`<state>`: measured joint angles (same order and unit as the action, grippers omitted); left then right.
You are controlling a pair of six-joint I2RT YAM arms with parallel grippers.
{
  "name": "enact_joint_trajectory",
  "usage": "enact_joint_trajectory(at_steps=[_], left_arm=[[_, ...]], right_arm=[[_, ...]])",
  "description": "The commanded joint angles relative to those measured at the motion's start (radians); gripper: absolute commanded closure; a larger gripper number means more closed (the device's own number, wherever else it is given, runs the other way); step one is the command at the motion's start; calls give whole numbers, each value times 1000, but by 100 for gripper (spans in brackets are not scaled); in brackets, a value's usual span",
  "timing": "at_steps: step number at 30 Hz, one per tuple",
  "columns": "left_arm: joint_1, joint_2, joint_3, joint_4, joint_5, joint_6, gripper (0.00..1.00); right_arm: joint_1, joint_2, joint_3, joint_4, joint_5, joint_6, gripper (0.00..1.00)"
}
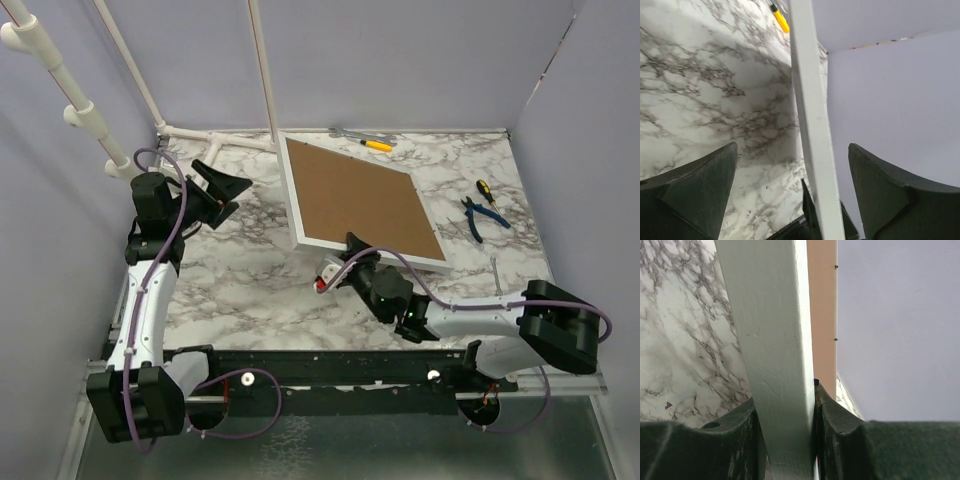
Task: Take the photo out of the frame
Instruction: Turn over the photo frame at the center of the board.
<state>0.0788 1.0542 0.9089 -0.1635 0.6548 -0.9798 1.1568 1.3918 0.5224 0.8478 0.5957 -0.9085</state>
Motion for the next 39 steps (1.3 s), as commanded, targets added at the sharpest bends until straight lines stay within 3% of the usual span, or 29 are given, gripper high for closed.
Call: enact_joint_trajectory(at_steps=[1, 12, 21, 32, 39], left_arm=[[52, -51, -40, -52, -58, 58, 9], [52, -118, -154, -35, -105, 90, 9], [53, -129, -195, -19, -129, 120, 10], [38, -183, -460, 383, -141, -27, 11], [-73, -178, -516, 540, -233, -22, 11]], right_arm=[[-26, -98, 55, -42, -31, 223, 99], [-45, -229, 219, -313, -143, 291, 99], [-45, -251, 269, -363, -266, 384, 99], [-45, -278, 394, -518, -248, 481, 99], [-47, -317, 353, -459, -342, 589, 99]])
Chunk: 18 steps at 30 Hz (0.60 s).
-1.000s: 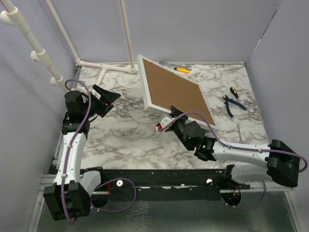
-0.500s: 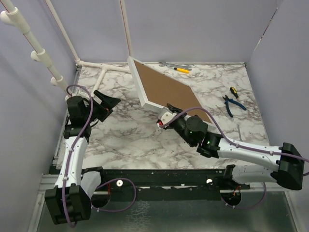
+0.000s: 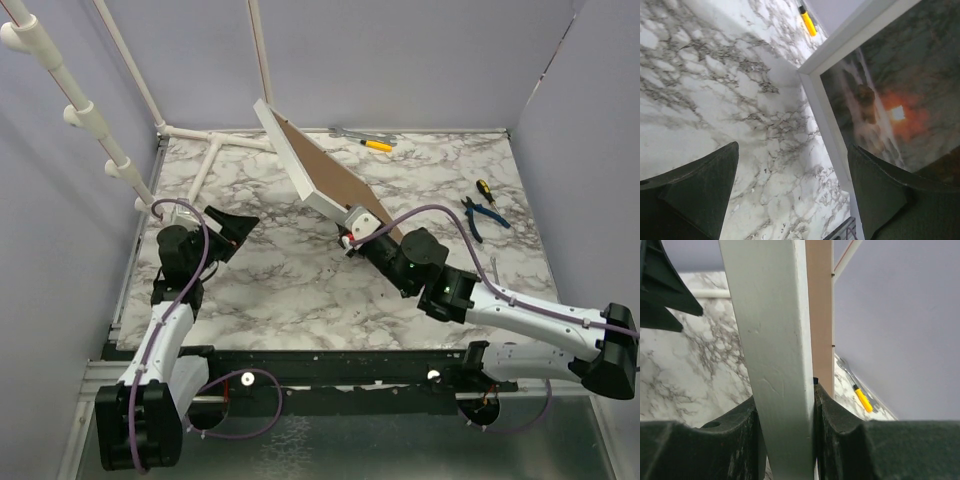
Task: Take the photo out of the frame
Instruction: Turn over the photo frame at the center of the board.
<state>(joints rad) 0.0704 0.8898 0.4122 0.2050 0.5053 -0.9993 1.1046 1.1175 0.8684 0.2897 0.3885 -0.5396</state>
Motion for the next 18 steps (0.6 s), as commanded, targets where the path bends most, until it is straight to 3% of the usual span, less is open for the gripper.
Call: enact_joint_trajectory(at_steps=[1, 7, 18], left_arm=[[-83, -7, -22, 185, -100, 2, 11], [-167, 33, -31, 250, -179, 35, 11], [-170, 98, -38, 308, -230, 83, 13]], right_arm=[[6, -44, 1, 99, -151, 238, 99], [6, -90, -88, 149, -194, 342, 99], [6, -223, -236, 150, -193, 465, 99]])
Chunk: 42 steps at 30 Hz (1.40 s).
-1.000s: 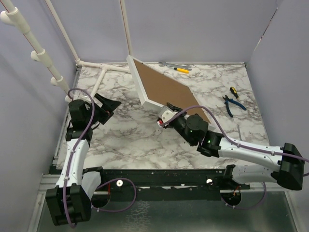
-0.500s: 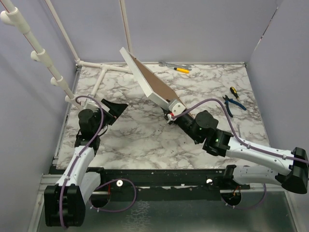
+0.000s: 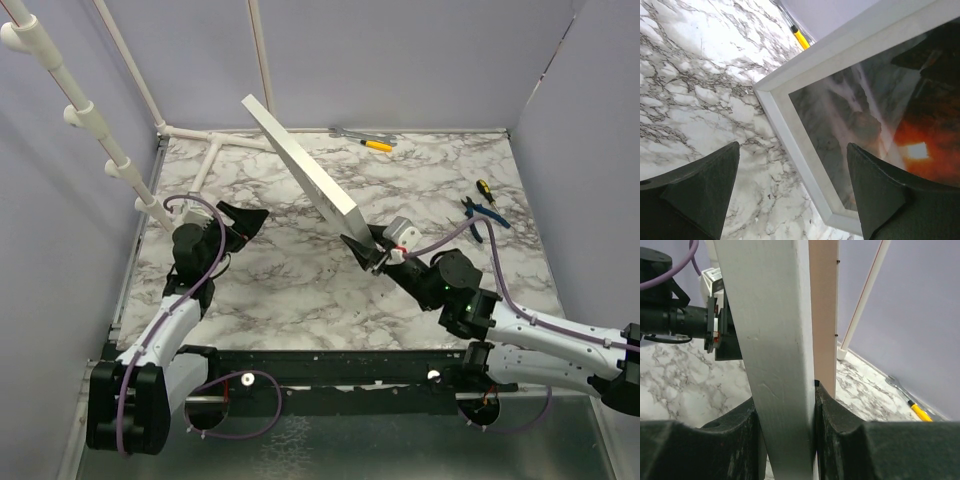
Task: Take the photo out of the frame
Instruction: Turn over the photo frame at the center of the board.
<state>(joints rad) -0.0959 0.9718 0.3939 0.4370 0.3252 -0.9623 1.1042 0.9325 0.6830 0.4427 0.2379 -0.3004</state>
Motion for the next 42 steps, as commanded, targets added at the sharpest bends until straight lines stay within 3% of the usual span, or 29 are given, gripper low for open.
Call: enact_joint_trajectory(at_steps=[1, 6, 24, 27, 30, 34, 42], left_arm=[[-3, 16, -32, 112, -53, 51, 14], [-4, 25, -76, 228, -87, 60, 14], [-5, 75, -64, 244, -105, 62, 14], [-4, 79, -65, 243, -108, 58, 14], [-5, 80, -66, 243, -108, 52, 14], [-5, 75, -64, 229, -110, 60, 14], [-4, 63, -64, 186, -124, 71, 14]], right_arm=[[6, -46, -63, -1, -37, 231, 99], [6, -53, -88, -21, -28, 244, 99], [-29, -41, -98, -34, 186, 456, 99], [-94, -9, -45, -157, 228, 568, 99], [-202, 29, -16, -263, 169, 661, 99], [-307, -9, -95, -206, 96, 757, 99], [-623, 22, -292, -19, -223, 1008, 99]])
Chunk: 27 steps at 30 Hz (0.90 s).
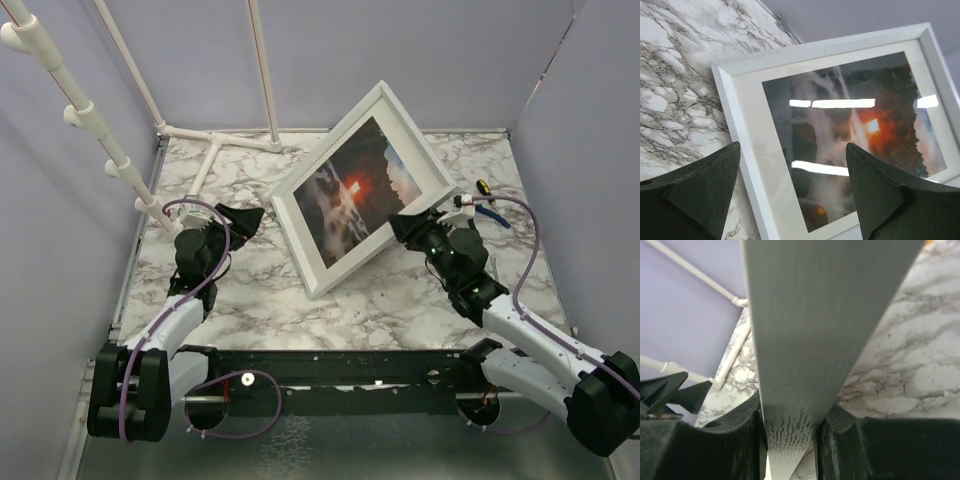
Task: Take the photo out of the frame
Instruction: Turn over the photo frame at the center of the board.
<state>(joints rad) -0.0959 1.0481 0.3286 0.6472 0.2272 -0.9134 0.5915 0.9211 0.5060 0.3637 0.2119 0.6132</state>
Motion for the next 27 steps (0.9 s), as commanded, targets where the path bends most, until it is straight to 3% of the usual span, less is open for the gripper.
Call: enact_joint_trajectory(at_steps=[1, 7, 16, 24, 27], left_arm=[[-5, -14, 0, -28, -26, 24, 14], [-5, -13, -2, -47, -21, 28, 14], [-5, 38, -5, -47, -17, 18, 14], [-5, 111, 28, -60, -23, 20, 14], [-5, 140, 53, -75, -36, 29, 14]], right_arm=[[-154, 44, -157, 110, -235, 136, 99], [-331, 196, -309, 362, -396, 249, 99], [-454, 596, -281, 595, -597, 333, 99], [-457, 703, -208, 456, -546, 373, 99], [-458, 680, -169, 298, -497, 364, 83]])
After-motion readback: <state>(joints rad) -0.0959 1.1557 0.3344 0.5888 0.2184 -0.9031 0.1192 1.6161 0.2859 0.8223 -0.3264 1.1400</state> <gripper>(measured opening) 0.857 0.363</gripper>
